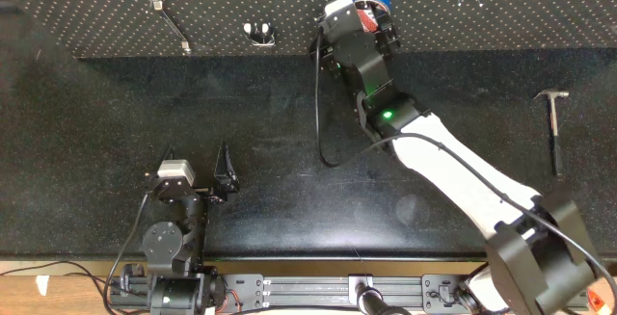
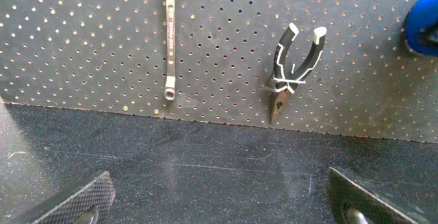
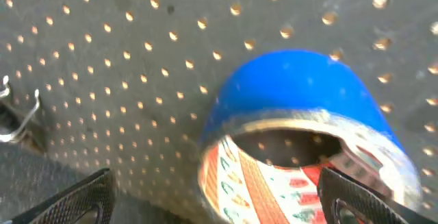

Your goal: Place Tools Onto Pegboard

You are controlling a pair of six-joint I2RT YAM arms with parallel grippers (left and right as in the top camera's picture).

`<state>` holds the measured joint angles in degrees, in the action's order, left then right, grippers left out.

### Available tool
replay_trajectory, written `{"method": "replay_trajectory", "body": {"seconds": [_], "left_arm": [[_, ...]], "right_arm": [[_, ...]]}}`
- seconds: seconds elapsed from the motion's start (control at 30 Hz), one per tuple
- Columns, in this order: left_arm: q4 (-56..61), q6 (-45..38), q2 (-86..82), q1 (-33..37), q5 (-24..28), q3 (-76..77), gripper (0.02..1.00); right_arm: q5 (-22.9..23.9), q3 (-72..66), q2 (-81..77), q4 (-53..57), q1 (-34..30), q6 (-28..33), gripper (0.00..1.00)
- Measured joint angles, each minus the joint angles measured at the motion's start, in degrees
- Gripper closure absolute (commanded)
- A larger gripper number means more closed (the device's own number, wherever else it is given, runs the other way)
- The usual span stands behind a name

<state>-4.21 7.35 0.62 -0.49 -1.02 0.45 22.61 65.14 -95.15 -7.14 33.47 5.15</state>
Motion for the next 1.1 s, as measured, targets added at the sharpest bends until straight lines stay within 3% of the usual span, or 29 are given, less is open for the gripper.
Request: {"method": "replay_trajectory", "body": {"seconds": [0.17, 0.33, 0.47, 0.53, 0.57, 0.73, 0.8, 1.1], "left_arm": [[0.0, 0.0, 0.0, 0.0, 0.02, 0.0, 0.023], [-0.02, 0.02, 0.0, 0.0, 0.02, 0.0, 0.023], [0.0, 0.0, 0.0, 0.0, 0.0, 0.0, 0.023], [-0.02, 0.02, 0.0, 0.0, 0.02, 0.0, 0.023], [0.0, 0.0, 0.0, 0.0, 0.02, 0.0, 0.023], [0.0, 0.0, 0.0, 0.0, 0.04, 0.0, 0.023], [0.0, 0.02, 0.0, 0.0, 0.07, 0.0, 0.023], [-0.02, 0.02, 0.0, 0.0, 0.02, 0.0, 0.023]], "right_arm": [[-3.28, 0.11, 3.19, 10.23, 0.02, -0.13, 0.045], [-11.13, 0.28, 8.92, 33.31, -0.02, -7.56, 0.042], [-17.92, 0.44, 15.5, 49.59, -3.37, -9.73, 0.042], [-18.97, 0.22, 18.4, 56.41, -7.96, -10.14, 0.042], [-19.63, 0.13, 20.57, 61.18, -14.43, -10.88, 0.042], [-19.89, -0.09, 21.94, 69.05, -33.75, -10.08, 0.04], [-19.98, -0.39, 21.94, 69.48, -42.75, -4.87, 0.042], [-21.27, -0.83, 14.75, 67.6, -68.39, 16.13, 0.04]]}}
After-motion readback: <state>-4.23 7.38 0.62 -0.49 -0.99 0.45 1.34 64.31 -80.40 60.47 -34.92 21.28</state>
